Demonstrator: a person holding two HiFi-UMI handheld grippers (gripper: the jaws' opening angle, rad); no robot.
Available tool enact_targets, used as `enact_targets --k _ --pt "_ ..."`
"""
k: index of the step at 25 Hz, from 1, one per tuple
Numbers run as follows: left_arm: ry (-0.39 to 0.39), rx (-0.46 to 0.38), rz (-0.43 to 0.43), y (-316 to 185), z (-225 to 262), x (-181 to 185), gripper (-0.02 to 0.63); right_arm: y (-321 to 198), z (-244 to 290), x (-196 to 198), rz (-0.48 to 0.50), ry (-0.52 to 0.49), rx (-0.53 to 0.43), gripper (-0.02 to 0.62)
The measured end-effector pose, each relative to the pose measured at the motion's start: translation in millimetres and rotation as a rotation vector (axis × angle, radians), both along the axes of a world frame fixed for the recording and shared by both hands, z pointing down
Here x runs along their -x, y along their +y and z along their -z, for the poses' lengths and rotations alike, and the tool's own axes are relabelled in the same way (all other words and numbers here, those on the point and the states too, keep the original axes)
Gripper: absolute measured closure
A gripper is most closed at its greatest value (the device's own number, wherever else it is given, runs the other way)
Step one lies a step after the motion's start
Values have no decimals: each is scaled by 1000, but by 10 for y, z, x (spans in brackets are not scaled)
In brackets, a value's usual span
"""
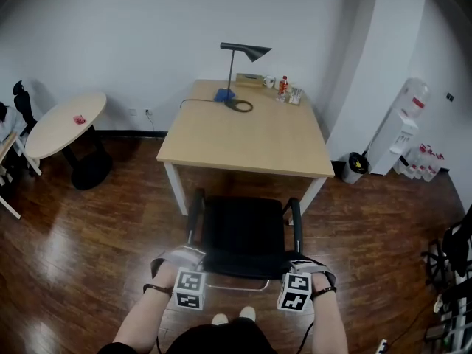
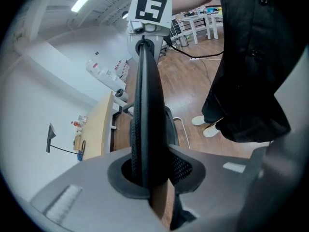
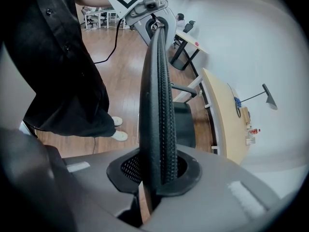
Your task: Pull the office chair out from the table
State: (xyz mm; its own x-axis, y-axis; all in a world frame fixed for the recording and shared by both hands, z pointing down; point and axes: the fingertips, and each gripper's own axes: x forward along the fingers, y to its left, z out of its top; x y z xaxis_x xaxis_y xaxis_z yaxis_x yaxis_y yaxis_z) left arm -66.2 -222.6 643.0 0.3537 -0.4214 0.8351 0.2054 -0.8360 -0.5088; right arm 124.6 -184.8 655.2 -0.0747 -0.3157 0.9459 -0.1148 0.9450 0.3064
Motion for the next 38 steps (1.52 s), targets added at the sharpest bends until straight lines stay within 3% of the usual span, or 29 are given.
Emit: enact_targets --k 38 --pt "8 -3 20 1423 8 172 526 1461 63 175 13 9 -1 535"
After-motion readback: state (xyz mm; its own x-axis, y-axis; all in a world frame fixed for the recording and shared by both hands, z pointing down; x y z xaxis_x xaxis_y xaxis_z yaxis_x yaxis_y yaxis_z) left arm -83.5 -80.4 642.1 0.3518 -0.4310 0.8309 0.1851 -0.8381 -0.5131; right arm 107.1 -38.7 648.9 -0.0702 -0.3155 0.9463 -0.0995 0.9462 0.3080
